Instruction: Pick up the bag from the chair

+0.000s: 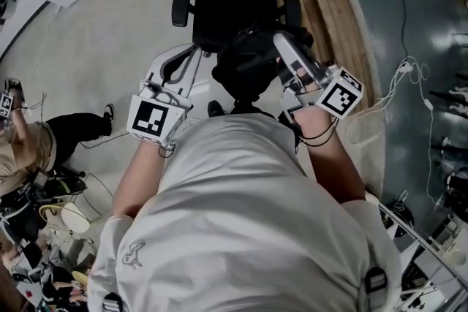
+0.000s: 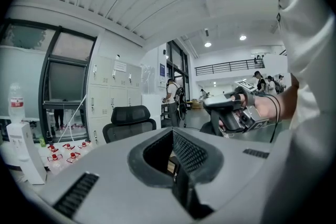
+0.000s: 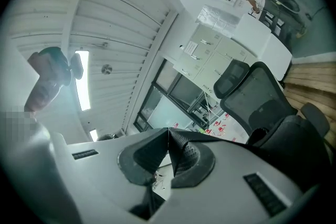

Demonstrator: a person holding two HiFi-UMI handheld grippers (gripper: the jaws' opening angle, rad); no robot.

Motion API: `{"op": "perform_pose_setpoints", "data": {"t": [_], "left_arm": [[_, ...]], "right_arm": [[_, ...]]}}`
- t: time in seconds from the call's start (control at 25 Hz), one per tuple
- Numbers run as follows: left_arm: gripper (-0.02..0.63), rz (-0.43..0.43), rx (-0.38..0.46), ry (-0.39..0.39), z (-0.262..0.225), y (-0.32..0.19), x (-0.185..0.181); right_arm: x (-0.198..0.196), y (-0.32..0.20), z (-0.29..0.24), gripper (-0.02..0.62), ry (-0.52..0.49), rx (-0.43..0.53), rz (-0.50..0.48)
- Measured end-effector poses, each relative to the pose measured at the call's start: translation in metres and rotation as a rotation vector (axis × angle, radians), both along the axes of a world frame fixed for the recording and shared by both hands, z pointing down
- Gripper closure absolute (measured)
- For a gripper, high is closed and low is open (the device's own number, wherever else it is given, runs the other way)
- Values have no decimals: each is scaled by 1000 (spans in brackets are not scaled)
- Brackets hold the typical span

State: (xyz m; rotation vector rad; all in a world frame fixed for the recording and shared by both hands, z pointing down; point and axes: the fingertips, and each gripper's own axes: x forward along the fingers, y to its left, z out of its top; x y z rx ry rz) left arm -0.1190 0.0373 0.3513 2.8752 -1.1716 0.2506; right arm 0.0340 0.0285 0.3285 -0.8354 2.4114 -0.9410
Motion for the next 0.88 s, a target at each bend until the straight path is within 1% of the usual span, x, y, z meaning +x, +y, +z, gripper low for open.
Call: {"op": "perform_pose_setpoints", "data": {"t": [0.2, 0.4, 0.56, 0.64, 0.76, 0.88], "left_arm": [[598, 36, 10, -10, 7, 18, -12], [598, 42, -16, -11, 14, 33, -15], [598, 51, 9, 13, 6, 43, 0], [598, 38, 14, 17, 3, 47, 7], [598, 12, 17, 22, 1, 51, 19], [598, -9, 16, 24, 0, 55, 42]], "right_arm": [[-11, 21, 7, 563, -8, -5, 19], [-12, 34, 16, 563, -29, -29, 38], [-1, 41, 22, 563, -42, -59, 48], [7, 43, 26, 563, -51, -77, 50], [18, 48, 30, 563, -50, -90, 29], [40, 49, 30, 563, -52, -89, 14]]}}
